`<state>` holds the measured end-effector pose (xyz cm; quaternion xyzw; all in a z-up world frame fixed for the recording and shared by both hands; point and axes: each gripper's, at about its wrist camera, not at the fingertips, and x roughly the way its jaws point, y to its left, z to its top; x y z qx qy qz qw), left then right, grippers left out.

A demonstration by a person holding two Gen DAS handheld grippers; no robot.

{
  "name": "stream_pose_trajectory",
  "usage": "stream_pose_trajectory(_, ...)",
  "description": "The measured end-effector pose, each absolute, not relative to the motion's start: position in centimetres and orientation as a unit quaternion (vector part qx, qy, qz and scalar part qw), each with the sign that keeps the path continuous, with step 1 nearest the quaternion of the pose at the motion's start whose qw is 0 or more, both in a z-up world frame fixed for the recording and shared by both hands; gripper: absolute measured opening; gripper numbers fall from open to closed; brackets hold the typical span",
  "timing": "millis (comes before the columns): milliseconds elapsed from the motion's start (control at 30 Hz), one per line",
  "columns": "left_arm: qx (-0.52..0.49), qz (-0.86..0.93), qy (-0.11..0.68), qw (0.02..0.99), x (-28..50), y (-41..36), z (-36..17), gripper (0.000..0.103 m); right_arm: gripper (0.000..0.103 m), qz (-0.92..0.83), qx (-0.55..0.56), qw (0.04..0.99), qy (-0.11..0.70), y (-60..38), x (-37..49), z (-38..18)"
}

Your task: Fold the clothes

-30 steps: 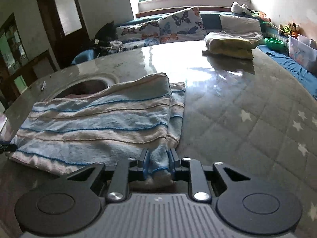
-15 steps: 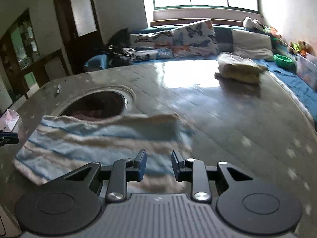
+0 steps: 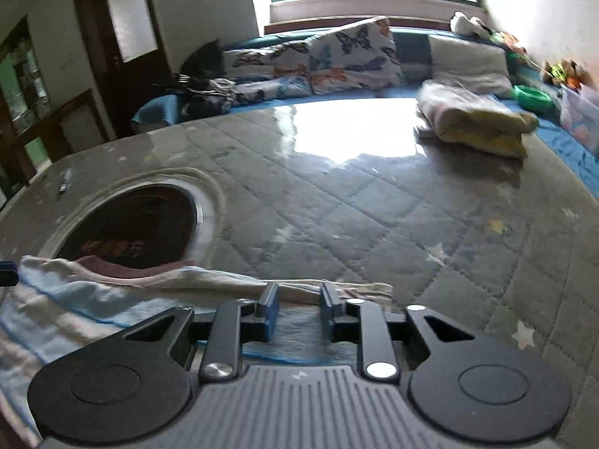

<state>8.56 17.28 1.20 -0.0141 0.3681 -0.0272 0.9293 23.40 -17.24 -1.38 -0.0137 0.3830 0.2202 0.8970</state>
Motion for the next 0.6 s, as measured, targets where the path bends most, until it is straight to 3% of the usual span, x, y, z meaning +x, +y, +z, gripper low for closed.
stream_pose_trajectory(67, -0.012, -0.023, 0.377, 0.926, 9.4, 17.5, 0.6, 0.021, 0.014, 0.214, -0.008, 0.898, 0.385, -17.6, 23.7, -1.7)
stream_pose_trajectory(333, -0.02, -0.025, 0.375, 0.926, 10.2, 17.8, 0.5, 0.02, 0.015, 0.257, -0.031, 0.895, 0.362, -15.4, 22.0, 0.3)
stream_pose_trajectory(600, -0.006, -0.03, 0.39, 0.92, 12.1, 16.9, -0.8, 0.02, 0.015, 0.262, -0.041, 0.884, 0.384, -13.1, 23.4, -1.7)
